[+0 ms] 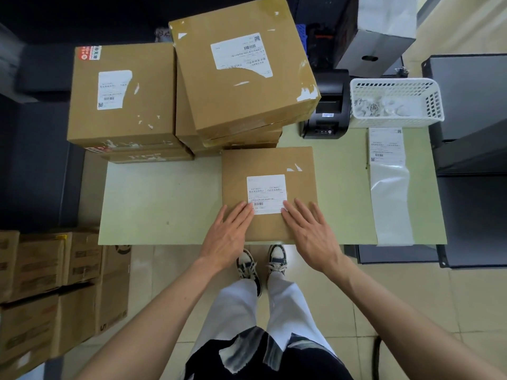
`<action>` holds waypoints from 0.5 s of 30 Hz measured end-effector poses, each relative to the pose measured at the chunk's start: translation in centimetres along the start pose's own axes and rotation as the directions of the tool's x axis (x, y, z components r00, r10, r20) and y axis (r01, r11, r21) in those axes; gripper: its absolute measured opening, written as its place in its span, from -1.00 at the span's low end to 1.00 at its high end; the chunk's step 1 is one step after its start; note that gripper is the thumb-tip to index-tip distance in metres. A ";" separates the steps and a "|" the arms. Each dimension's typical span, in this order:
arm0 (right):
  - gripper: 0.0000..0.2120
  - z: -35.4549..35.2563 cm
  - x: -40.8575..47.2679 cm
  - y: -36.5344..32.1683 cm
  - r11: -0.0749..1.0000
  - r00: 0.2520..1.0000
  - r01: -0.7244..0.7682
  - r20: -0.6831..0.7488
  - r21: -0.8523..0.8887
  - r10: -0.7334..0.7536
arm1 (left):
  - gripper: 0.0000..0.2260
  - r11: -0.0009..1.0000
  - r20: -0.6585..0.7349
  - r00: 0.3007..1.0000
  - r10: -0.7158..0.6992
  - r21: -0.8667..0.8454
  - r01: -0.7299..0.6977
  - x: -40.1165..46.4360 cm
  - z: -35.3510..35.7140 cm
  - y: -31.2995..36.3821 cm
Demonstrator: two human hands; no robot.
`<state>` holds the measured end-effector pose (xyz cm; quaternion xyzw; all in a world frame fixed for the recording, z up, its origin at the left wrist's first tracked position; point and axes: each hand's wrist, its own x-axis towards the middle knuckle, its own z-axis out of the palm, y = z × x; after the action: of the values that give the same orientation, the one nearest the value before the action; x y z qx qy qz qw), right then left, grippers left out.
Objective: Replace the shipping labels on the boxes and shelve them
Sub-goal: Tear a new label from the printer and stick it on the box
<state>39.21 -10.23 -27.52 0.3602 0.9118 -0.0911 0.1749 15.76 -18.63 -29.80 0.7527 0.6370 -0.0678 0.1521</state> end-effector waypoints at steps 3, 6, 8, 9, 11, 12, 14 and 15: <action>-0.37 -0.6 0.6 0.3 1.000 0.999 -0.012 -0.037 0.011 0.012 | -0.46 0.999 -0.042 0.998 -0.041 -0.015 0.040 0.6 -0.5 -0.5; -0.38 -0.8 1.3 0.7 1.000 1.000 -0.018 -0.015 -0.005 0.018 | -0.45 0.998 -0.008 0.999 -0.044 -0.035 0.043 1.2 -0.9 -0.9; -0.36 -0.6 1.4 0.9 1.000 1.000 -0.025 0.018 0.002 0.025 | -0.45 0.999 0.049 0.998 -0.040 -0.034 0.042 1.5 -1.0 -1.1; -0.36 -0.5 1.4 1.0 1.000 0.999 -0.025 0.041 0.002 0.025 | -0.46 0.999 0.070 0.997 -0.041 -0.030 0.043 1.6 -0.9 -1.1; -0.39 -0.6 1.4 1.1 1.000 0.998 -0.020 0.056 -0.002 0.020 | -0.48 0.999 0.087 0.995 -0.044 -0.018 0.046 1.7 -1.0 -1.1; -0.40 -0.8 1.5 1.2 1.000 0.999 -0.017 0.048 0.002 0.017 | -0.49 0.999 0.080 0.996 -0.047 -0.020 0.049 2.0 -1.3 -1.1; -0.42 -1.4 1.9 1.2 1.000 0.999 -0.019 0.031 0.022 0.018 | -0.49 0.998 0.029 0.998 -0.053 -0.021 0.054 2.5 -1.9 -1.0; -0.44 -1.8 2.2 1.2 0.999 1.000 -0.022 0.015 0.028 0.022 | -0.48 0.998 0.009 0.998 -0.064 -0.023 0.064 2.8 -2.2 -0.9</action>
<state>38.11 -7.44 -26.70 0.3719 0.9051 -0.1045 0.1776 15.16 -15.17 -28.68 0.7299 0.6608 -0.0681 0.1613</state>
